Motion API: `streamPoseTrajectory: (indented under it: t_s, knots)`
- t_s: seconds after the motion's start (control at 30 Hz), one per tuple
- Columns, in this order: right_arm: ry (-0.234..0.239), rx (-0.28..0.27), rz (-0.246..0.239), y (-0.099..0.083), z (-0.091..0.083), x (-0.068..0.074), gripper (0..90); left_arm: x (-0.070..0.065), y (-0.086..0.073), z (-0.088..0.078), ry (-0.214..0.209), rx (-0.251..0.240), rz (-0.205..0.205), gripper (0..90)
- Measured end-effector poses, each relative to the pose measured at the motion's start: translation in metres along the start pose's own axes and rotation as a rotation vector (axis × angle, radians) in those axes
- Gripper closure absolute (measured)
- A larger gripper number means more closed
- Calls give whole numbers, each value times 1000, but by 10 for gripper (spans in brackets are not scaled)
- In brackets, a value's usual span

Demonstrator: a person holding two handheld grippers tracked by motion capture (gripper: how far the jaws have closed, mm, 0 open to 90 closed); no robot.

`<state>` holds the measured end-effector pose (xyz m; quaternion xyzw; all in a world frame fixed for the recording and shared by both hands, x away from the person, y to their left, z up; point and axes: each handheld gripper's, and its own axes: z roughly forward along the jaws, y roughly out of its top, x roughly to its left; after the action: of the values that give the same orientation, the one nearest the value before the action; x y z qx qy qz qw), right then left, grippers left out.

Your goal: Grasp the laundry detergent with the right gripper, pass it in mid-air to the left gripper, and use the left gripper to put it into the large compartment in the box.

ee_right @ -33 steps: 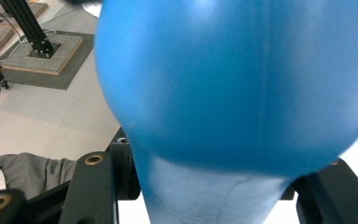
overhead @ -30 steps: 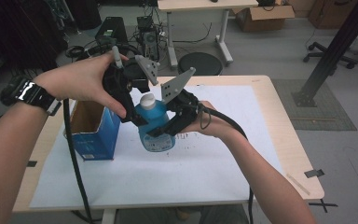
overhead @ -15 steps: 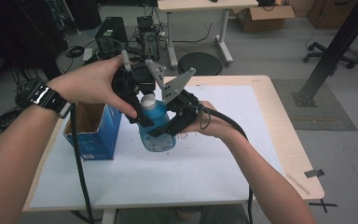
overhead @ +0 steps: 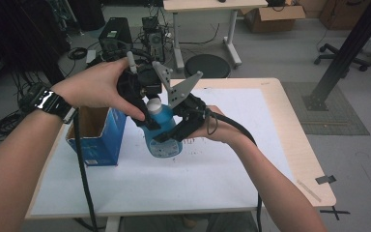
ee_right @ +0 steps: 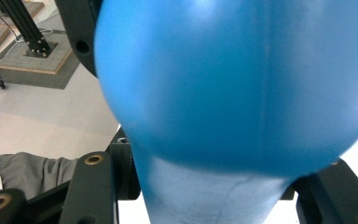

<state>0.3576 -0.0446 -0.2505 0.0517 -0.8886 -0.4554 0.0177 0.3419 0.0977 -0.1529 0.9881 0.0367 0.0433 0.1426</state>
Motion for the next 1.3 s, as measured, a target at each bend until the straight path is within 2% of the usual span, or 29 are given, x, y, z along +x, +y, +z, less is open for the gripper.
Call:
streamPoseTrajectory:
  t_s: [0.2, 0.43, 0.77, 1.23, 1.3]
  knots:
    - [-3, 1, 4, 0, 0, 0, 437, 0, 1, 0, -7, 12, -8, 240]
    - [-8, 4, 10, -2, 0, -1, 437, 0, 4, 1, -18, 18, -6, 315]
    - [-10, 2, 17, -3, -2, -2, 437, 0, 6, 1, -32, 21, -16, 374]
    - [5, -9, 20, -5, -1, -4, 432, 0, 7, 1, -30, 24, -36, 379]
    - [5, -9, 17, -5, -1, -4, 430, 0, 7, 1, -29, 26, -29, 380]
